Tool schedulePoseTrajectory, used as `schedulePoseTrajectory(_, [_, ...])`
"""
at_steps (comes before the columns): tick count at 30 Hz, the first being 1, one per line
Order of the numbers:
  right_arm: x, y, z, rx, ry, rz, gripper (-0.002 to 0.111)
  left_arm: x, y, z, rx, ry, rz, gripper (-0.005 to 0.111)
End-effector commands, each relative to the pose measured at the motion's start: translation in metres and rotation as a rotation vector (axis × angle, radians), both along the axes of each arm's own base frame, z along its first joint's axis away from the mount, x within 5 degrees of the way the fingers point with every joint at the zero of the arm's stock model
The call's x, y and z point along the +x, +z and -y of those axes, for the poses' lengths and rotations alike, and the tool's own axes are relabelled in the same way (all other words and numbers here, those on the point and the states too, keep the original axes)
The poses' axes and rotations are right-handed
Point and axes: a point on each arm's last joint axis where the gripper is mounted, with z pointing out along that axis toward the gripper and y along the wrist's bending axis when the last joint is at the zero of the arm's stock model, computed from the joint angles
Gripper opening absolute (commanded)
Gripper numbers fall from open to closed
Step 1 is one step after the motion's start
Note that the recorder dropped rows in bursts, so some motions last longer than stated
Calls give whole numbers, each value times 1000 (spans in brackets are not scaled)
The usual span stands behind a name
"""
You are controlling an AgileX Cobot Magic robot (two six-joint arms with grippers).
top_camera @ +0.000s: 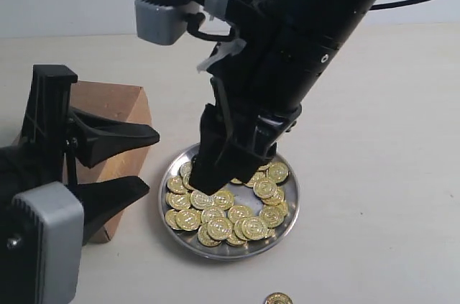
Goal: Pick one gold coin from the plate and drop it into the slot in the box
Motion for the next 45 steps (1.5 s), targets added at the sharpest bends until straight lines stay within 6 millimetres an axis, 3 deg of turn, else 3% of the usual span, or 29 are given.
schedulePoseTrajectory(1, [-8, 7, 6, 39, 15, 3, 43, -4, 2, -1, -6, -19, 27, 52])
schedulePoseTrajectory(7, [-11, 3, 5, 36, 17, -17, 43, -4, 5, -1, 21, -52, 92, 52])
schedulePoseTrajectory(14, [-11, 3, 5, 36, 17, -17, 43, -11, 26, 13, -28, -126, 136, 52])
schedulePoseTrajectory(45, [-11, 3, 5, 37, 23, -13, 43, -10, 23, 27, 87, -224, 108, 52])
